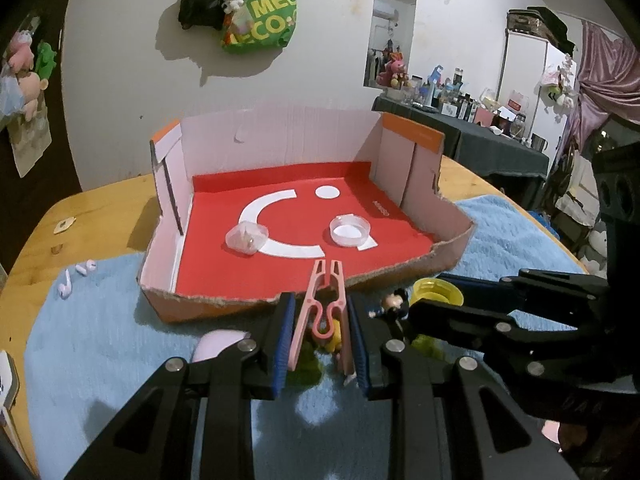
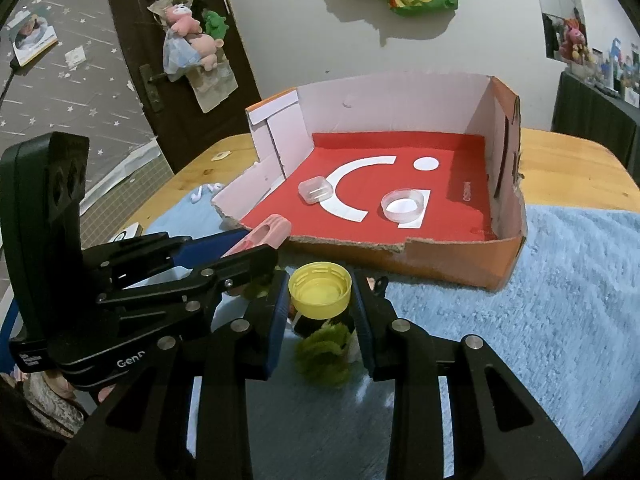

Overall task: Organize objects
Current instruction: 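Carry the clothespin and yellow cap toward the red-lined box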

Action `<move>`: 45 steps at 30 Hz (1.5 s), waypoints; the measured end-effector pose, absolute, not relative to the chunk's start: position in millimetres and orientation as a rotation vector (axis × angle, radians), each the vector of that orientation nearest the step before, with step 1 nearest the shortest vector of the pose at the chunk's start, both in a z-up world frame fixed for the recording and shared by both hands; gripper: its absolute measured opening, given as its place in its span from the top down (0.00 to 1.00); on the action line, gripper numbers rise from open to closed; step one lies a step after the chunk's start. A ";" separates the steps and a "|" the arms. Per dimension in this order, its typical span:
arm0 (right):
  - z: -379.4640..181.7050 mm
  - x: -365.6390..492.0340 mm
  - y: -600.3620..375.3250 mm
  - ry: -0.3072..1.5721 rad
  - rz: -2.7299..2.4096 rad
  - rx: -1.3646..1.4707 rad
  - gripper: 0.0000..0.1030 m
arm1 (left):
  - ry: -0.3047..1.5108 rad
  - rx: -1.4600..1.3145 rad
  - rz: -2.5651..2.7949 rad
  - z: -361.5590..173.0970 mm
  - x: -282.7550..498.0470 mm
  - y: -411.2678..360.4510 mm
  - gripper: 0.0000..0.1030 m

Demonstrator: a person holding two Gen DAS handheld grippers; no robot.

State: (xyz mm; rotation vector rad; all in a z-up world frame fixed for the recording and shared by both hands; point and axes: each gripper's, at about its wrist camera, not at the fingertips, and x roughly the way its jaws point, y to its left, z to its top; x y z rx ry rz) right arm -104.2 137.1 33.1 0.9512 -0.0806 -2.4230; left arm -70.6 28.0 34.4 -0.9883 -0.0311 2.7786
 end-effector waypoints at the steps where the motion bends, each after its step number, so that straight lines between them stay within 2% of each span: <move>1: 33.6 -105.6 137.4 -0.080 -2.425 0.952 0.71 | -0.028 -0.986 2.778 35.4 -72.4 28.5 0.73; 45: 57.5 -143.0 157.6 -0.111 -2.461 0.971 0.71 | -0.003 -1.035 2.736 53.6 -127.6 38.2 0.73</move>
